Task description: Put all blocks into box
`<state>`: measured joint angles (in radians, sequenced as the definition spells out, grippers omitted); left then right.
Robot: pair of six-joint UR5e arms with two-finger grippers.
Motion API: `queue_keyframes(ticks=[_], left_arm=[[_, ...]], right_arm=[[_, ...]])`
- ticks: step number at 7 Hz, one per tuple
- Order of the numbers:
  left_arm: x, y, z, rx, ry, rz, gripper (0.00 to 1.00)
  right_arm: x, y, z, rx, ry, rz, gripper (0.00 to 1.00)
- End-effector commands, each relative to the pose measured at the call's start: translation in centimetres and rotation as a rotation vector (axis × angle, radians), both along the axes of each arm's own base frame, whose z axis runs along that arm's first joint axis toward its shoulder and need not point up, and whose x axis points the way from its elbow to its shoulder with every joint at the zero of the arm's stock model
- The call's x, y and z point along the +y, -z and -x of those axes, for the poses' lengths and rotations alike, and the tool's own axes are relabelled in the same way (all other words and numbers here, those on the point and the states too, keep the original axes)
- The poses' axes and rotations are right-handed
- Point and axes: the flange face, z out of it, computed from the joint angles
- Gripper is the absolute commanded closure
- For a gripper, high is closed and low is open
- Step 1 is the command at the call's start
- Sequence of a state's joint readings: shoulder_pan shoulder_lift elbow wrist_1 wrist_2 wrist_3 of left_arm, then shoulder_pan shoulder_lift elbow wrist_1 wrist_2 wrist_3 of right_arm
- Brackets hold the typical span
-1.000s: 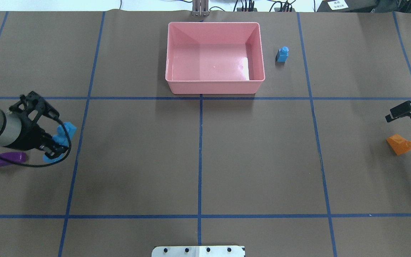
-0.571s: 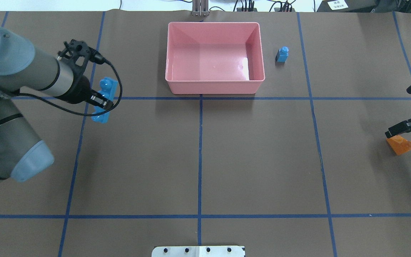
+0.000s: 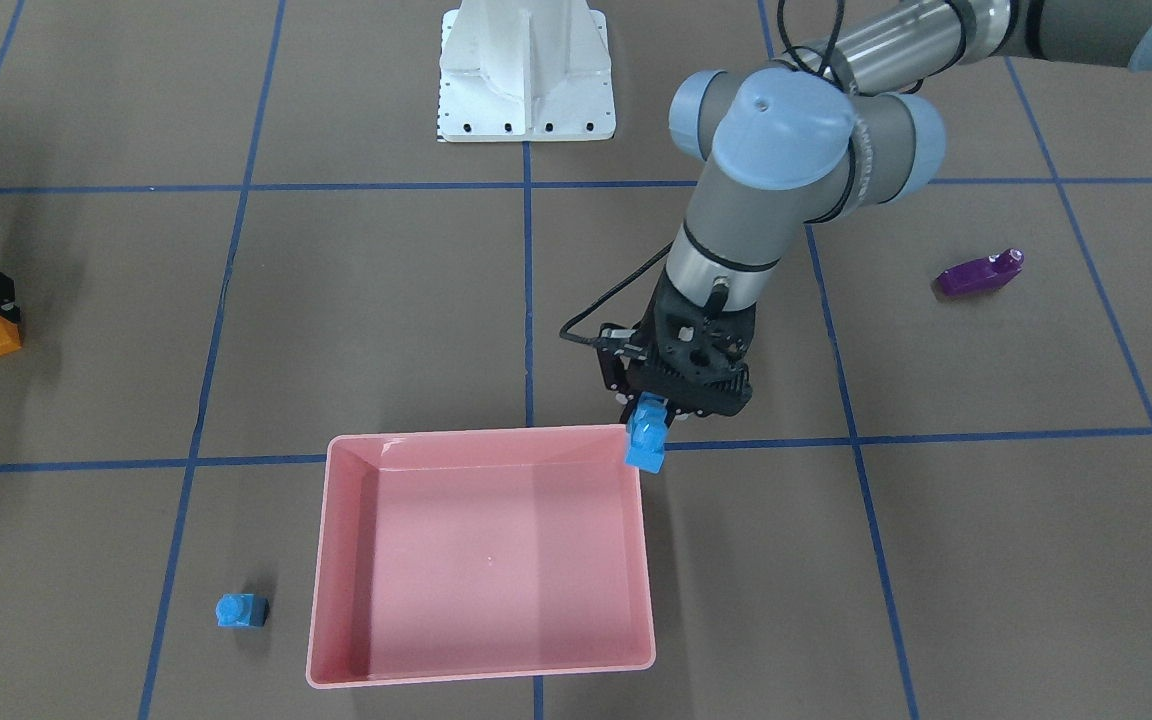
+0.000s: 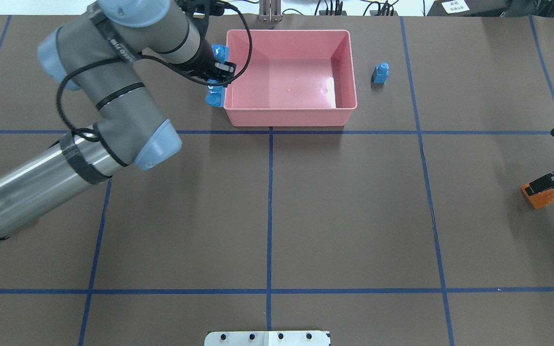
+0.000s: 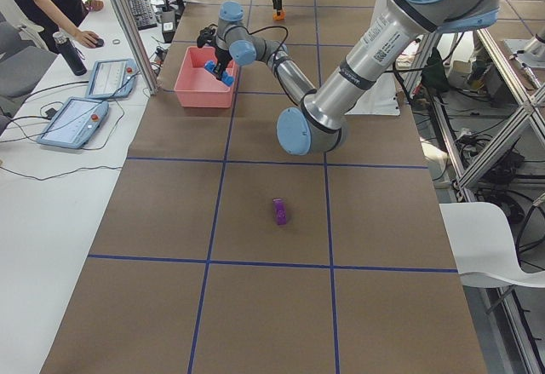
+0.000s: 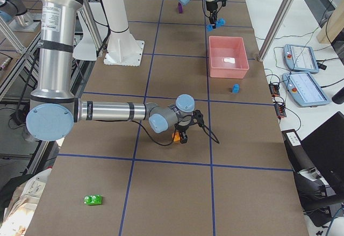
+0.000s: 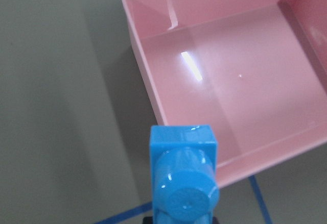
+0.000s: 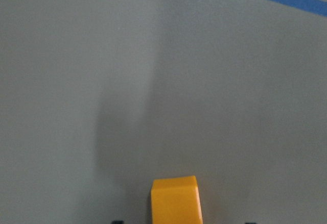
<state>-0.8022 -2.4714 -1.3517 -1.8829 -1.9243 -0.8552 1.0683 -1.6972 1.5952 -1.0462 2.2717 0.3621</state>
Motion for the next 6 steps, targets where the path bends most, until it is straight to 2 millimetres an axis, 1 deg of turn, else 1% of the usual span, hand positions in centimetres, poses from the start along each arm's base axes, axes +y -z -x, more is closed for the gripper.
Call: queue_keyframes(ticks=[1,2,3,4,5,6], left_arm=[[-5.6,2.4,-4.9,0.063,0.110,0.011,1.00],[-6.1,2.2,-5.0,0.053,0.130,0.005,1.00],[-6.4,1.9,-5.7,0.038,0.147,0.001,1.00],[-6.3,1.7,-6.3,0.028,0.142,0.000,0.55],[-5.9,1.6,-6.9,0.031,0.137,0.006,0.01],[-5.4,3.5,-5.9,0.054,0.134,-0.009,0.00]], right_arm=[[0.8,-0.6,0.2,0.003,0.013,0.015,0.38],[1.1,-0.9,0.1,0.003,0.014,0.022,0.52],[1.5,-1.0,0.2,-0.010,0.020,0.042,1.00],[1.7,-1.0,0.2,-0.025,0.027,0.053,1.00],[1.7,-0.5,0.3,-0.042,0.029,0.062,1.00],[1.3,0.2,0.7,-0.064,0.037,0.063,1.00]])
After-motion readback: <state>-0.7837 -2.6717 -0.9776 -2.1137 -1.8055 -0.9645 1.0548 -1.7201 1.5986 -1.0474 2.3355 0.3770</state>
